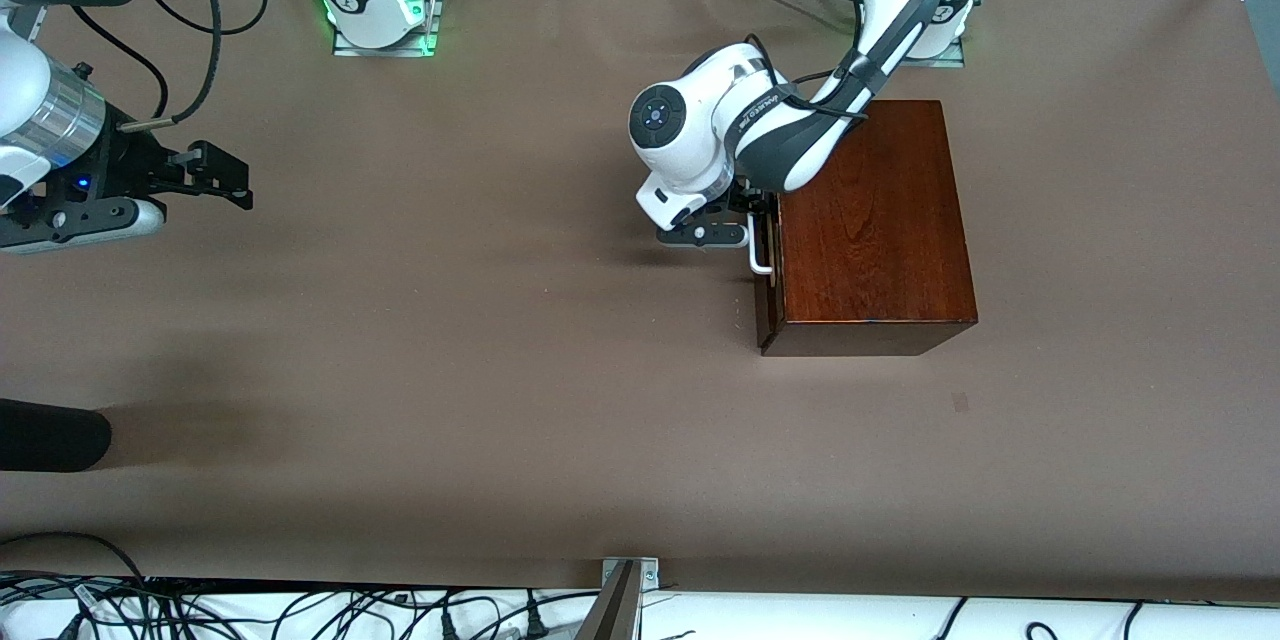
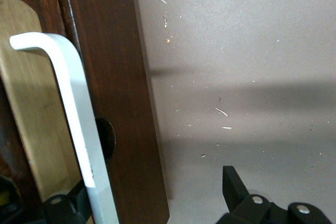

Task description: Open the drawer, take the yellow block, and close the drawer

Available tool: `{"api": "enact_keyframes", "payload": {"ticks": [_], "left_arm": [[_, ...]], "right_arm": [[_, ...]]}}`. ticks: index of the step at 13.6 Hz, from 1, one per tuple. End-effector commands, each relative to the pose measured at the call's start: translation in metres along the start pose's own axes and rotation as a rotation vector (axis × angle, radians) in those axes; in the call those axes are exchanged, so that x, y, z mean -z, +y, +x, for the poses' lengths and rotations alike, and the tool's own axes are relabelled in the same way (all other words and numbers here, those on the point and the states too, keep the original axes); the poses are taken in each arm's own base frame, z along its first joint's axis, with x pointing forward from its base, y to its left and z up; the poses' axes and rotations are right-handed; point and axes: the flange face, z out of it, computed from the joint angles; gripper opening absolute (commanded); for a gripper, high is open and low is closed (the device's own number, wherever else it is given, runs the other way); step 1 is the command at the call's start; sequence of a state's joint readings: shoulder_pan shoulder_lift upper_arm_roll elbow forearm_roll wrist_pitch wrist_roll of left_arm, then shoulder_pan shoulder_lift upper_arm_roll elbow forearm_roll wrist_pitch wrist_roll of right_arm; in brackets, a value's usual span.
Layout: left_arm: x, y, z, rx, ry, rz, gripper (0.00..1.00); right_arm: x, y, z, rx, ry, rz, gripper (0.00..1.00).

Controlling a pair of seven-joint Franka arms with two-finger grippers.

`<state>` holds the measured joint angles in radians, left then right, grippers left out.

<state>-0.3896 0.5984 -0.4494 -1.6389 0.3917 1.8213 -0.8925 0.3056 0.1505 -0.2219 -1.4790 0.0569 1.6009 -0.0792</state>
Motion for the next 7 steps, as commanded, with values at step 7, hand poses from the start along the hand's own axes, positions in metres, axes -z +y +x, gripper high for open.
{"api": "enact_keyframes", "payload": {"ticks": [7], "left_arm": [[0.018, 0.034, 0.005, -0.006, 0.114, -0.153, 1.00]], "right_arm": [[0.002, 0.003, -0.005, -0.008, -0.005, 0.005, 1.00]]}}
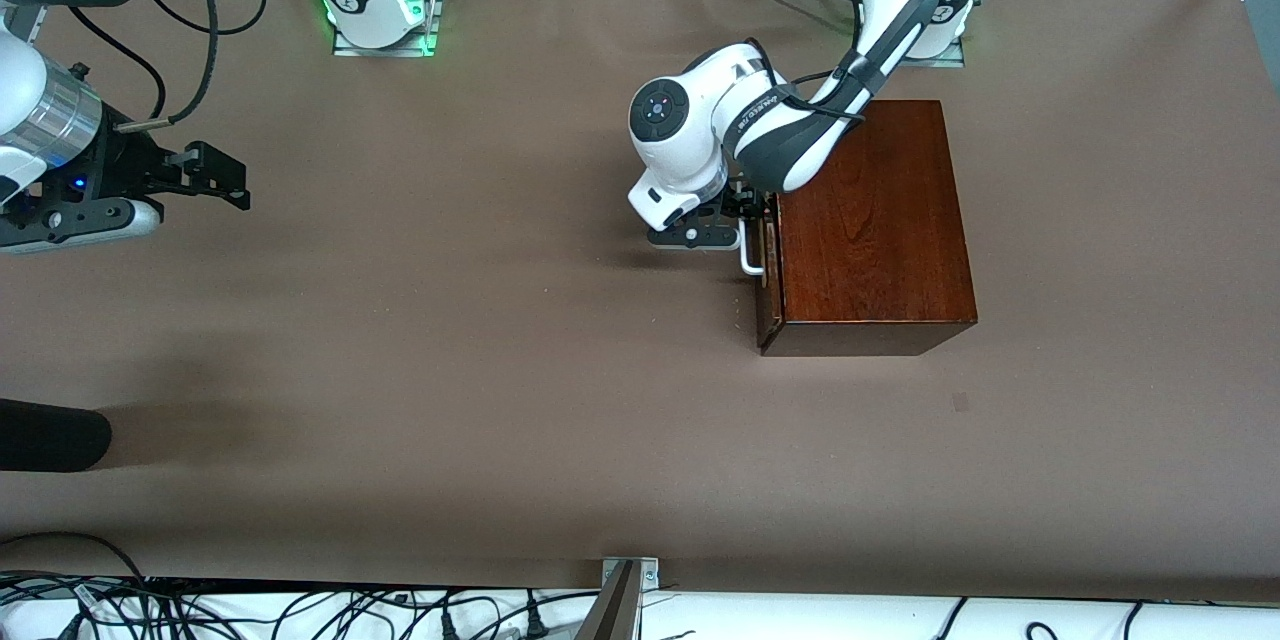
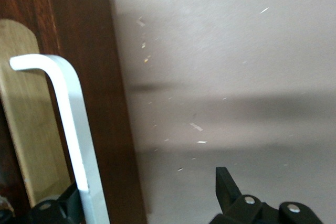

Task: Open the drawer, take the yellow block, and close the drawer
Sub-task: 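Pull the drawer out of the box with the left gripper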

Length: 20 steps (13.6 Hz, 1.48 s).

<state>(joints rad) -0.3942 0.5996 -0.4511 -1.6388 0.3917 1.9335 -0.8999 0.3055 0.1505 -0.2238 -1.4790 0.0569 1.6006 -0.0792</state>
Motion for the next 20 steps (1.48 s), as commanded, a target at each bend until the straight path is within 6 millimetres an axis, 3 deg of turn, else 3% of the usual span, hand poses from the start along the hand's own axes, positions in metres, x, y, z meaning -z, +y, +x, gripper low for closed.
{"api": "enact_keyframes", "payload": {"ticks": [1, 7, 9, 11, 20], "left_arm": [[0.004, 0.026, 0.003, 0.003, 0.050, -0.087, 1.00], [0.009, 0.040, 0.002, 0.011, 0.081, -0.160, 1.00], [0.027, 0.054, -0.004, -0.013, 0.105, -0.163, 1.00], [0.037, 0.050, 0.000, -0.003, 0.102, -0.152, 1.00], [0.042, 0.052, 0.006, 0.038, 0.103, -0.177, 1.00]], "right_arm": [[0.002, 0.002, -0.005, -0.006, -0.005, 0.005, 1.00], [0.002, 0.003, -0.005, -0.006, -0.005, 0.005, 1.00], [0.001, 0.003, -0.005, -0.006, -0.006, 0.005, 1.00], [0.001, 0.004, -0.005, -0.008, -0.006, 0.004, 1.00], [-0.001, 0.007, -0.004, -0.012, -0.007, 0.003, 1.00]]}}
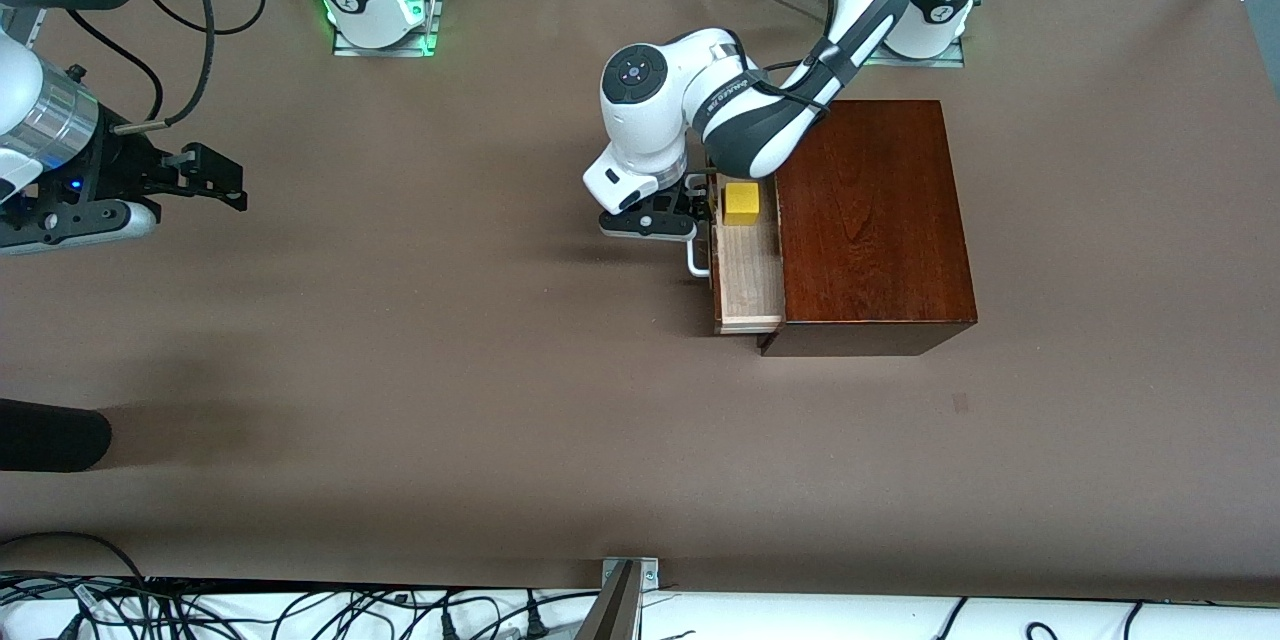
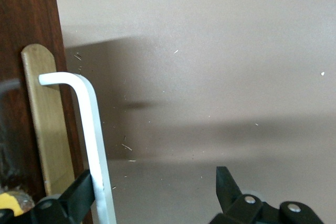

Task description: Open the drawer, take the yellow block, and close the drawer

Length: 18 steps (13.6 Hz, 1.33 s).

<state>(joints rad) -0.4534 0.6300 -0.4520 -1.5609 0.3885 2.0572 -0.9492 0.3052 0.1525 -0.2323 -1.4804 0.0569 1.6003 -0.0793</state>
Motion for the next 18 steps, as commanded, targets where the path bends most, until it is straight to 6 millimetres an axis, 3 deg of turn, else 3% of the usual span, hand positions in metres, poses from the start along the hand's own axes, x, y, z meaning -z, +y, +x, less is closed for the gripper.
{"api": "enact_keyframes", "payload": {"ticks": [1, 6, 8, 10, 14, 18], "left_arm": [[0.009, 0.011, 0.008, 0.036, -0.003, -0.046, 1.00], [0.034, 0.017, 0.015, 0.066, -0.005, -0.111, 1.00], [0.061, 0.011, 0.024, 0.086, 0.001, -0.127, 1.00], [0.097, -0.014, 0.032, 0.102, 0.004, -0.059, 1.00], [0.169, -0.126, 0.076, 0.058, -0.072, 0.037, 1.00], [0.209, -0.250, 0.110, 0.059, -0.098, 0.025, 1.00]], "right_arm": [[0.002, -0.001, -0.004, -0.005, -0.003, 0.004, 1.00], [0.002, -0.009, -0.001, 0.024, 0.007, 0.003, 1.00], [0.002, -0.021, -0.001, 0.045, 0.008, 0.002, 1.00], [0.002, -0.023, -0.001, 0.052, 0.007, 0.001, 1.00], [0.001, -0.025, -0.002, 0.056, -0.004, 0.003, 1.00], [-0.001, -0.037, -0.002, 0.068, -0.008, 0.006, 1.00]]}}
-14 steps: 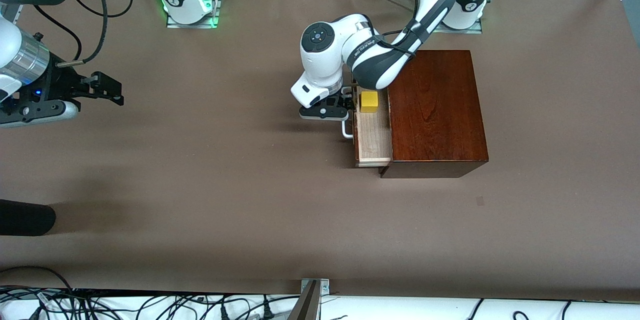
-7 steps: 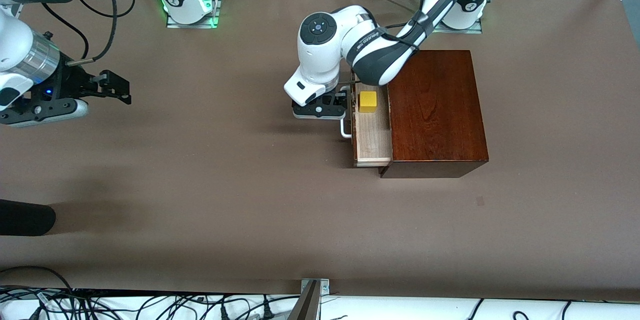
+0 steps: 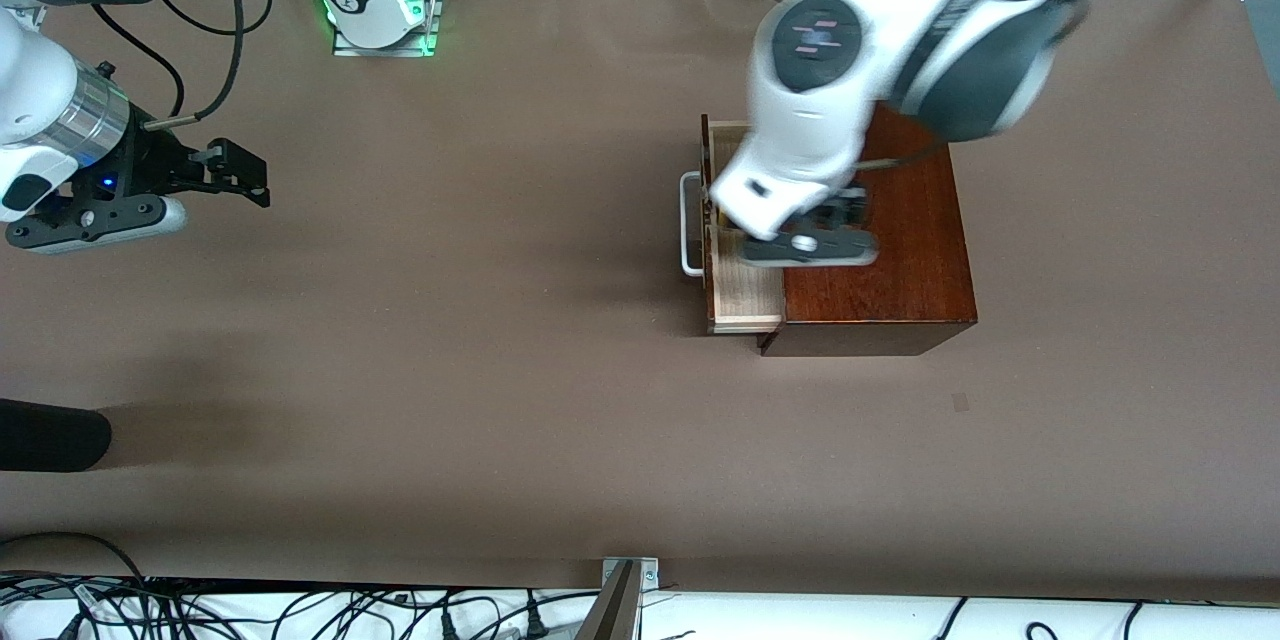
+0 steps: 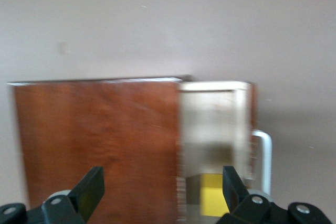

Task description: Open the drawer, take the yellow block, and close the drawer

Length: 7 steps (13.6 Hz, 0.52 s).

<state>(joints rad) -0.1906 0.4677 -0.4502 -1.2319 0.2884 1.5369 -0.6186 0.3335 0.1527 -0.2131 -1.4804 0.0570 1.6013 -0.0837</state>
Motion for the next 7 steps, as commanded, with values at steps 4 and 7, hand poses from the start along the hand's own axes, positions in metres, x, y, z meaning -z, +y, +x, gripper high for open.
{"api": "enact_keyframes", "payload": {"ticks": [4, 7], "left_arm": [[0.034, -0.141, 0.025, -0.120, -0.014, -0.070, 1.00], [0.040, -0.219, 0.015, -0.155, -0.012, -0.142, 1.00]], "right_arm": [[-0.009, -0.046, 0.003, 0.085, -0.015, -0.005, 1.00], [-0.035, -0.100, 0.008, 0.168, -0.065, 0.013, 1.00]]}}
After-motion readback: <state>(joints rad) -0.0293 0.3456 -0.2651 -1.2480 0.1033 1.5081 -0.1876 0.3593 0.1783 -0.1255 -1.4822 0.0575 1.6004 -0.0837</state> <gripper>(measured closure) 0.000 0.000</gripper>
